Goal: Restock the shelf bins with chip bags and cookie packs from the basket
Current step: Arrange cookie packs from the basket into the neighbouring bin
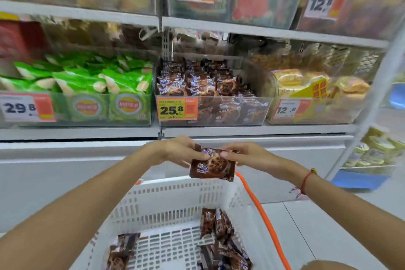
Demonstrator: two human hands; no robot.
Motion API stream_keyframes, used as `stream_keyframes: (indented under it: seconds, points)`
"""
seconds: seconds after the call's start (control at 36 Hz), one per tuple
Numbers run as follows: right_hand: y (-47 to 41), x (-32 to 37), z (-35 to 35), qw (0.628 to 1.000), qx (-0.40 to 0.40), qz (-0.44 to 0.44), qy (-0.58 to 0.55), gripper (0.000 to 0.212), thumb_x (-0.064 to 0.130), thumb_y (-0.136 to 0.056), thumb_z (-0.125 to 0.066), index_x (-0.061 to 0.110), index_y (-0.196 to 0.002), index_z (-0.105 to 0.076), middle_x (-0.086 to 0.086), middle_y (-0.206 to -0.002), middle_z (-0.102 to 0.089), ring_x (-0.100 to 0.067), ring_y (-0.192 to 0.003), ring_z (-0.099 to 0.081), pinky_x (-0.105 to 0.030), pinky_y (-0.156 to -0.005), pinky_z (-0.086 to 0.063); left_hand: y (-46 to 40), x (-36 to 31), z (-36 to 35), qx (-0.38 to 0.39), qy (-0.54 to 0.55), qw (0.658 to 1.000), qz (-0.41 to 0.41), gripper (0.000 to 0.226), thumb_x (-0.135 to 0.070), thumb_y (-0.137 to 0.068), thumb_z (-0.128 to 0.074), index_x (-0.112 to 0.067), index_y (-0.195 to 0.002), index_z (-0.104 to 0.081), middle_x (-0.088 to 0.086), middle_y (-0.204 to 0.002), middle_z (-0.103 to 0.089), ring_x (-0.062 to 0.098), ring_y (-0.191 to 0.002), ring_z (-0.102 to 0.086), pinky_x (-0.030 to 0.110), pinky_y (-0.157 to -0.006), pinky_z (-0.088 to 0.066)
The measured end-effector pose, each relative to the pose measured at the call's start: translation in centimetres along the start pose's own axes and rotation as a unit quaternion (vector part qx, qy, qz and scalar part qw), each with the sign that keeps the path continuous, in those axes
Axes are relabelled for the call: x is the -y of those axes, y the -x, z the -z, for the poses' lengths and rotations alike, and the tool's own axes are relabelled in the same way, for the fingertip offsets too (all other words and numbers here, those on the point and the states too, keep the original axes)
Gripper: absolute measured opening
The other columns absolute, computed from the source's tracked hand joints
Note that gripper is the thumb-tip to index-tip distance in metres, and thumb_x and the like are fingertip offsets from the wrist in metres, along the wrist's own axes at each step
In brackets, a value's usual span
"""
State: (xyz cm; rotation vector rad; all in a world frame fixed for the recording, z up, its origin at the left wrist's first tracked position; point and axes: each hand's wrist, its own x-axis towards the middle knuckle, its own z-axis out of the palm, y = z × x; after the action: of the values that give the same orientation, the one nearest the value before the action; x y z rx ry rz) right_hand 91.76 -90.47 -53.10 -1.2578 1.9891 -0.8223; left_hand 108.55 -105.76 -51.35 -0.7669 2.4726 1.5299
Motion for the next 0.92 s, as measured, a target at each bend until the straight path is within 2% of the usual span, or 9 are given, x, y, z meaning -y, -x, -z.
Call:
stream_keyframes:
  seconds: [0.14, 0.25, 0.33, 0.39, 0.5, 0.61, 0.72, 0.86, 0.92]
  points:
    - [-0.1, 4.7, 2.0, 0.994, -0.057, 0.083, -0.043, 0.037, 0.014, -0.075, -0.080, 0.025, -0.106, -0.065, 0.000, -0.107, -0.068, -0.009, -0.095, -0.066, -0.023, -0.085, -0.054, 0.6, -2.6, 1.9, -0.092, 0.027, 0.991, -0.092, 0.034, -0.030, -0.091, -0.063, -0.001, -0.107, -0.067, 0.004, -0.092, -0.063, 0.011, -0.083, -0.055, 0.019, -0.070, -0.043]
    - [-0.8, 7.2, 4.1, 0.987, -0.095, 0.123, -0.028, 0.037, 0.014, -0.075, -0.080, 0.028, -0.106, -0.064, 0.004, -0.109, -0.066, -0.007, -0.096, -0.065, -0.020, -0.084, -0.053, 0.5, -4.5, 3.7, -0.193, 0.043, 0.965, -0.171, 0.025, -0.025, -0.087, -0.069, -0.007, -0.104, -0.070, -0.001, -0.093, -0.070, 0.007, -0.083, -0.062, 0.010, -0.068, -0.046]
    - [-1.7, 8.0, 6.3, 0.986, -0.107, 0.124, -0.026, 0.036, 0.015, -0.076, -0.078, 0.031, -0.105, -0.064, 0.000, -0.114, -0.065, -0.014, -0.101, -0.066, -0.030, -0.085, -0.055, 0.3, -4.5, 5.6, -0.309, 0.026, 0.929, -0.204, 0.029, -0.030, -0.080, -0.076, -0.021, -0.105, -0.066, -0.008, -0.104, -0.067, 0.001, -0.089, -0.061, 0.016, -0.082, -0.050]
    - [-2.7, 8.2, 8.4, 0.982, -0.141, 0.126, -0.023, 0.035, 0.011, -0.079, -0.076, 0.028, -0.105, -0.062, -0.005, -0.114, -0.066, -0.016, -0.099, -0.067, -0.031, -0.083, -0.056, 0.3, -3.8, 7.0, -0.397, -0.044, 0.897, -0.189, 0.043, -0.040, -0.076, -0.078, -0.026, -0.113, -0.063, -0.010, -0.115, -0.063, 0.007, -0.104, -0.058, 0.031, -0.092, -0.048]
    - [-5.5, 8.4, 12.6, 0.967, -0.235, 0.103, -0.004, 0.034, 0.011, -0.082, -0.073, 0.030, -0.106, -0.060, -0.007, -0.110, -0.066, -0.022, -0.099, -0.066, -0.029, -0.082, -0.056, -0.1, -2.6, 9.0, -0.514, -0.184, 0.826, -0.138, 0.068, -0.052, -0.073, -0.075, -0.024, -0.130, -0.051, -0.003, -0.131, -0.050, 0.019, -0.120, -0.045, 0.037, -0.097, -0.041]
    - [-9.3, 7.7, 15.0, 0.945, -0.304, 0.075, 0.092, 0.034, 0.013, -0.080, -0.075, 0.024, -0.109, -0.061, -0.007, -0.123, -0.059, -0.025, -0.114, -0.055, -0.041, -0.101, -0.043, -1.2, -1.8, 9.7, -0.544, -0.235, 0.801, -0.087, 0.084, -0.056, -0.071, -0.074, -0.017, -0.139, -0.040, 0.002, -0.139, -0.043, 0.023, -0.125, -0.040, 0.039, -0.101, -0.037]
    - [-12.4, 7.0, 14.5, 0.951, -0.273, 0.052, 0.133, 0.037, 0.013, -0.080, -0.075, 0.022, -0.113, -0.061, -0.008, -0.128, -0.055, -0.026, -0.119, -0.052, -0.046, -0.101, -0.045, -1.9, -1.2, 10.0, -0.541, -0.259, 0.798, -0.064, 0.088, -0.059, -0.071, -0.072, -0.015, -0.140, -0.039, 0.004, -0.139, -0.046, 0.026, -0.124, -0.042, 0.038, -0.100, -0.037]
    - [-14.7, 6.4, 12.6, 0.950, -0.257, 0.065, 0.165, 0.043, 0.015, -0.078, -0.078, 0.017, -0.117, -0.061, -0.003, -0.130, -0.055, -0.021, -0.123, -0.048, -0.028, -0.099, -0.036, -2.0, -1.5, 10.3, -0.536, -0.264, 0.799, -0.065, 0.071, -0.058, -0.069, -0.074, -0.019, -0.124, -0.052, 0.004, -0.129, -0.053, 0.027, -0.117, -0.044, 0.036, -0.092, -0.039]
    - [-14.7, 6.3, 12.3, 0.933, -0.283, 0.087, 0.206, 0.040, 0.020, -0.076, -0.080, 0.020, -0.113, -0.063, -0.001, -0.125, -0.059, -0.021, -0.120, -0.050, -0.029, -0.097, -0.038, -1.9, -1.7, 10.3, -0.530, -0.263, 0.804, -0.058, 0.069, -0.057, -0.071, -0.074, -0.019, -0.124, -0.052, 0.004, -0.130, -0.052, 0.027, -0.118, -0.043, 0.036, -0.092, -0.039]
